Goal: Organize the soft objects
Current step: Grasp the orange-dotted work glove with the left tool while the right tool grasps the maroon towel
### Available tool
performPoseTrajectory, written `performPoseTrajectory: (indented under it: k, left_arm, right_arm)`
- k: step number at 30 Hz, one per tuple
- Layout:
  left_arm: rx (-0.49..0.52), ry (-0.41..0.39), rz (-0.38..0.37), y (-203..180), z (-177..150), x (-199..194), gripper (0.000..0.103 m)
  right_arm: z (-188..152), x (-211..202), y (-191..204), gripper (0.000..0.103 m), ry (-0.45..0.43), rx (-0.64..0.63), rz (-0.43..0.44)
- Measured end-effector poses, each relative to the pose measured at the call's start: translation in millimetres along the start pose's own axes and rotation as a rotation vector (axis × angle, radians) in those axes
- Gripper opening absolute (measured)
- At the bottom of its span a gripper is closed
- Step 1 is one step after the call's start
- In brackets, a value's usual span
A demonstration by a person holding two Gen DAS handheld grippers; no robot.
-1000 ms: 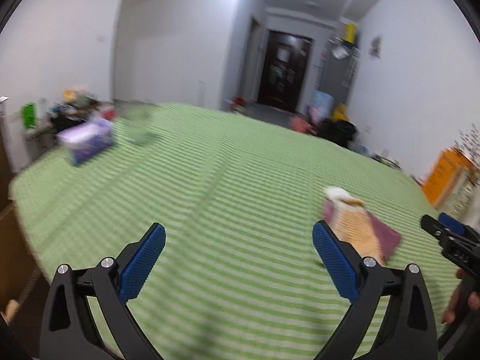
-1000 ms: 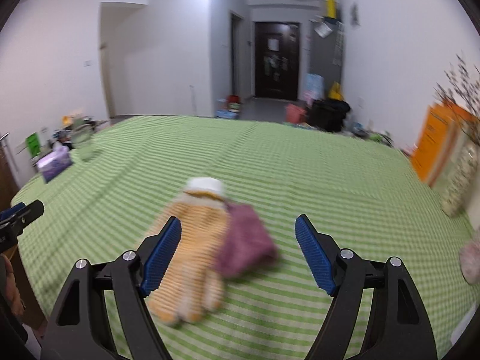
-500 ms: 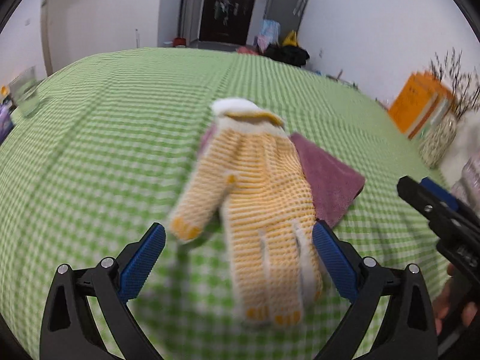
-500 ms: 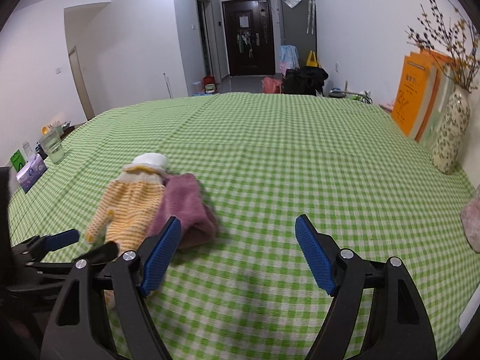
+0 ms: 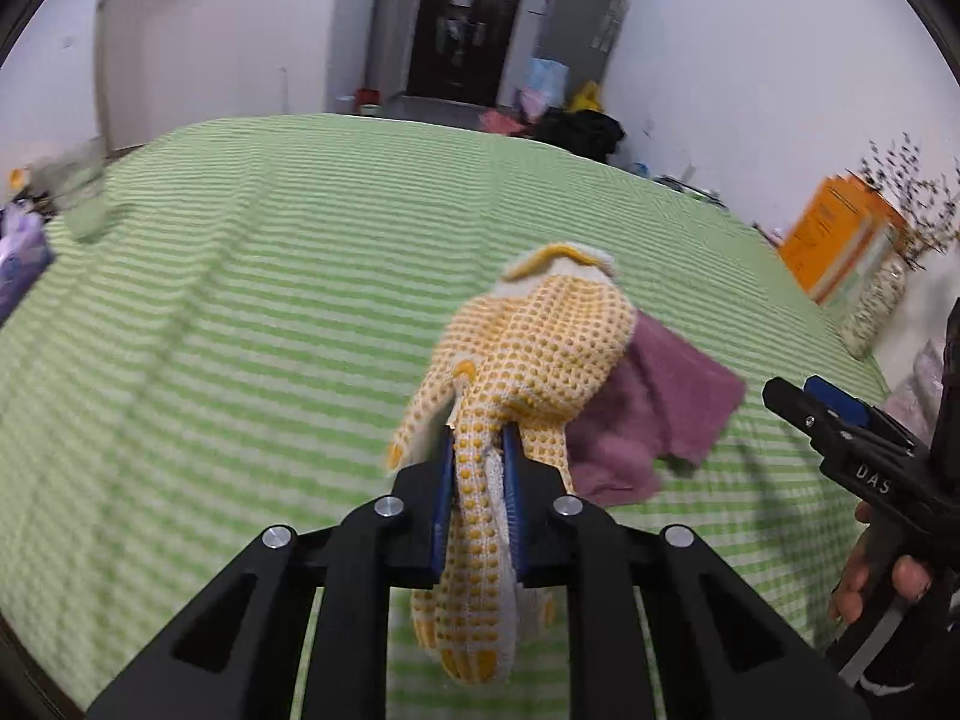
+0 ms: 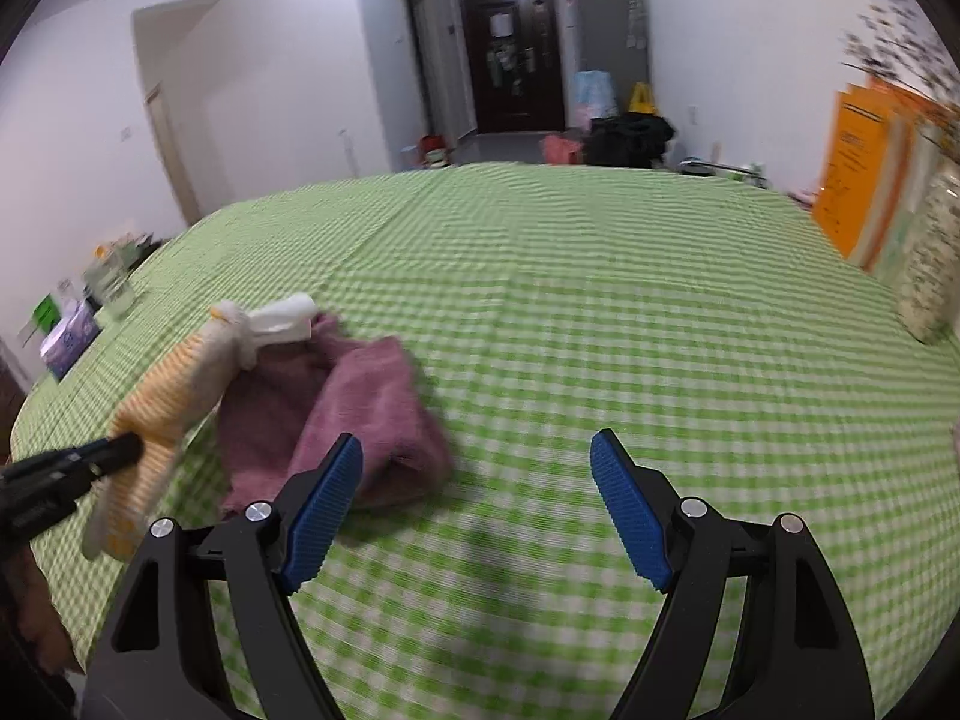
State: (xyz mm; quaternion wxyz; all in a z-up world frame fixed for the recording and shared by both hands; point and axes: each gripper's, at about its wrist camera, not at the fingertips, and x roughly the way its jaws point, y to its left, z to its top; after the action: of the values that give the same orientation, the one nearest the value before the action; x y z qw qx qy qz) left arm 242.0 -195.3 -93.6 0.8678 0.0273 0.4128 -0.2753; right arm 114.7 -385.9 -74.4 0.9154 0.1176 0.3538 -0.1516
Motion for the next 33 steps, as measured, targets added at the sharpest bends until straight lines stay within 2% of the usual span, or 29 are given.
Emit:
performPoseTrajectory:
  k: [3,8,10,13,16,18,19,21,23,25,27,28,33]
  left_arm:
    - [-0.033,0.002,0.069,21,-1,-3,0.013]
    - [-0.085,0.01,0.116,58,4,-2,0.013]
    - [-0.096,0.009,0.119,64,4,-5,0.013]
    - [-0.102,0.007,0.12,71,2,-8,0.013]
    - [-0.106,0.008,0.117,73,1,-8,0.013]
    - [-0.108,0.013,0.119,73,1,-5,0.013]
    - [-0.108,0.017,0.116,72,0,-4,0.013]
    - [-0.098,0.014,0.114,69,-1,-4,0.013]
    - [-0.098,0.01,0.107,67,-2,-7,0.013]
    - [-0.102,-0.002,0.108,67,-1,-13,0.013]
    - [-0.086,-0.028,0.124,65,0,-23,0.013]
    - [-0.083,-0.04,0.128,64,0,-29,0.013]
    - [-0.086,-0.103,0.121,63,3,-62,0.013]
  right_arm:
    - [4,20,17,0.075,0.053,-0.035,0.026]
    - [10,51,54,0.075,0.143,-0.115,0.073]
    - [12,59,64,0.084,0.155,-0.132,0.092]
    - [17,72,74,0.087,0.182,-0.101,0.106]
    - [22,77,83,0.088,0.185,-0.101,0.104]
    - [21,85,96,0.09,0.186,-0.161,0.06]
    - [20,91,103,0.09,0.178,-0.208,0.01]
    - [19,92,104,0.089,0.164,-0.213,0.002]
    - [21,90,96,0.074,0.158,-0.186,-0.012]
    - [23,86,80,0.04,0.141,-0.146,-0.036]
    - [24,82,64,0.025,0.14,-0.085,-0.023]
    - [26,80,55,0.019,0.144,-0.051,-0.009]
    - [39,39,35,0.017,0.052,0.013,-0.024]
